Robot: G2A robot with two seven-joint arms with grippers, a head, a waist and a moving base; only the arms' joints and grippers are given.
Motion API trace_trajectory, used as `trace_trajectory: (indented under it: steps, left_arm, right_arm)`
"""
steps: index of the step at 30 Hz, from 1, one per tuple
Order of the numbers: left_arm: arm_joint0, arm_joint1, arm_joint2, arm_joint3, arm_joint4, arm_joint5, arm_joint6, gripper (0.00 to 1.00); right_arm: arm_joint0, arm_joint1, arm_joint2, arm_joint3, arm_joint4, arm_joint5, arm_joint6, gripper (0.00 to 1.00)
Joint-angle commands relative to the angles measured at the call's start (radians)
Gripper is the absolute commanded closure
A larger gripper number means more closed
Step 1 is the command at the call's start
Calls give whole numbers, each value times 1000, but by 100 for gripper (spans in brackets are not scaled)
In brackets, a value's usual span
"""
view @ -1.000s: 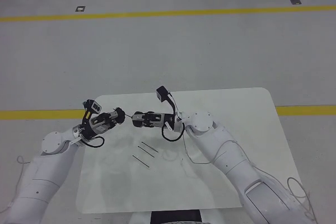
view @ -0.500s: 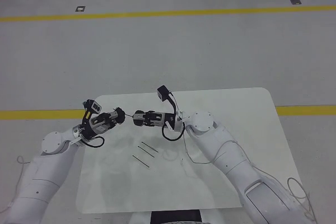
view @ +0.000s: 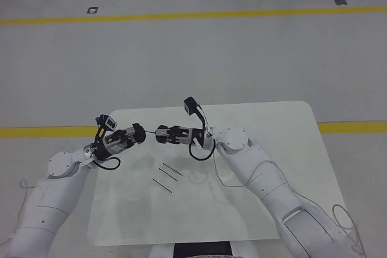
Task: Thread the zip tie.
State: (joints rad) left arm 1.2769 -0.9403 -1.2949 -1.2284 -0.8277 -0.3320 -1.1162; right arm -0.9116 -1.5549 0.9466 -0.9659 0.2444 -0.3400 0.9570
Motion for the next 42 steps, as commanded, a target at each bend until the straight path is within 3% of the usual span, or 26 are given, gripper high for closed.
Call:
trace_trajectory:
  steps: [1,3,5,9,11,14,15,21,24,26,38,42]
  left_arm:
    - [4,-1,2,-11,-1,7,8,0]
    - [5,0,1,-13,-3,9,-23,0]
    - [-3,1,4,-1,-25,24,-103,0]
    - [-35,-4,13,64,-105,54,-239,0]
    - [-50,-8,27,90,-144,65,-274,0]
    - [-67,-9,71,102,-150,82,-274,0]
    - [-76,-6,74,121,-133,62,-274,0]
    - [-76,-6,74,121,-133,62,-274,0]
    - [-70,-5,82,99,-74,43,-246,0]
    - [-66,-5,82,93,-84,38,-274,0]
    - [-56,18,142,32,-147,12,-274,0]
    - [-58,24,146,32,-143,0,-274,0]
  right_arm:
    - [1,2,4,1,-1,0,6,100]
    - [2,4,9,2,0,0,14,100]
    - [4,6,14,6,8,0,32,100]
    - [14,9,19,22,23,0,69,100]
    - [20,9,20,30,30,0,86,100]
    - [29,7,16,43,48,0,127,100]
    - [33,7,15,49,43,0,129,100]
    - [33,7,15,49,43,0,129,100]
    - [15,7,13,31,54,8,119,100]
    - [1,11,20,17,87,15,142,100]
    - [13,15,9,38,203,46,299,100]
    - [19,13,3,47,206,51,306,100]
